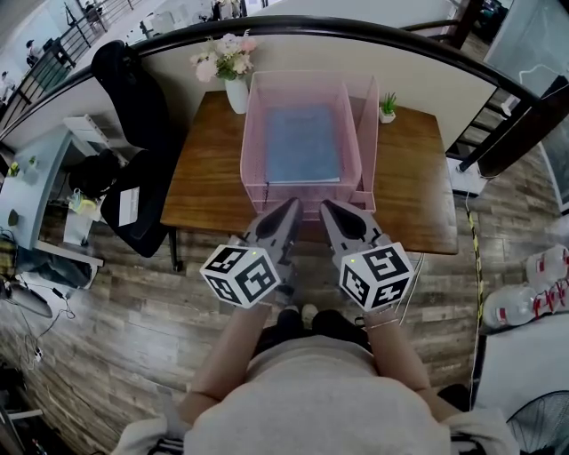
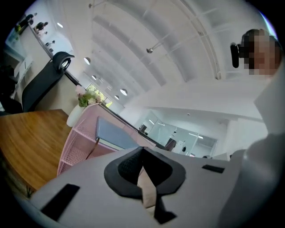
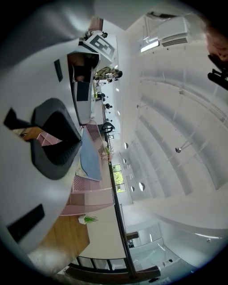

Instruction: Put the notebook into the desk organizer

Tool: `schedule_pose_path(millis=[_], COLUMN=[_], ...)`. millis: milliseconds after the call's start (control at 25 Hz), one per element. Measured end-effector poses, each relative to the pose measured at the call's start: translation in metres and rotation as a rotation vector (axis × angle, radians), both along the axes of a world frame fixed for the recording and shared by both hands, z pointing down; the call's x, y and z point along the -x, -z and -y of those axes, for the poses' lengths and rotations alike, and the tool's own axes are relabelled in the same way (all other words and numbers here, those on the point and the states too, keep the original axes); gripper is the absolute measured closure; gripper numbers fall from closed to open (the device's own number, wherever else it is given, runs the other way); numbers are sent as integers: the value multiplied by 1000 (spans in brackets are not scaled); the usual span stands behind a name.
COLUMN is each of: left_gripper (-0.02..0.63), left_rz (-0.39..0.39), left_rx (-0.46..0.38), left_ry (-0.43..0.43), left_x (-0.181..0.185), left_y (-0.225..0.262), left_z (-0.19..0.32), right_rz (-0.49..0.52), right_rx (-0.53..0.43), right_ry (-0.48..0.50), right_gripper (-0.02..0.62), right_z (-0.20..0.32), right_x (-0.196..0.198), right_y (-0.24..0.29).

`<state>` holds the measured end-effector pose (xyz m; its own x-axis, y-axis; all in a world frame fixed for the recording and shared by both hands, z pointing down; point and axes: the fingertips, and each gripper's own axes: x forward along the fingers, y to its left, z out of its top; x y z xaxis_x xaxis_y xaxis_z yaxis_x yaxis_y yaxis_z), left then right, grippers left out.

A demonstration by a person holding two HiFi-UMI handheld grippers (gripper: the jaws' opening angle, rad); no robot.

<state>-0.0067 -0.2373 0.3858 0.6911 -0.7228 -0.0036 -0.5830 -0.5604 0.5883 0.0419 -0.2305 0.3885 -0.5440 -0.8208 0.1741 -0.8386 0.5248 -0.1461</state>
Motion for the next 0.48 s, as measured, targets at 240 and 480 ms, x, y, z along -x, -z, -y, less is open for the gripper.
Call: schedule_pose_path(millis=[240,480], left_gripper=[595,595], left_rz=[215,360], left_rx=[-92,-127], left_ry=[-68,-139], left_x=[-10,-19], left_y=[4,-5], left_z=[-7,-14], right_rz=[-12,-12], right_rx=[-7,-8], right_ry=[-12,-15], right_gripper=[586,586], right_z=[-5,-5], right_x=[-2,-1], right_y=[1,-2])
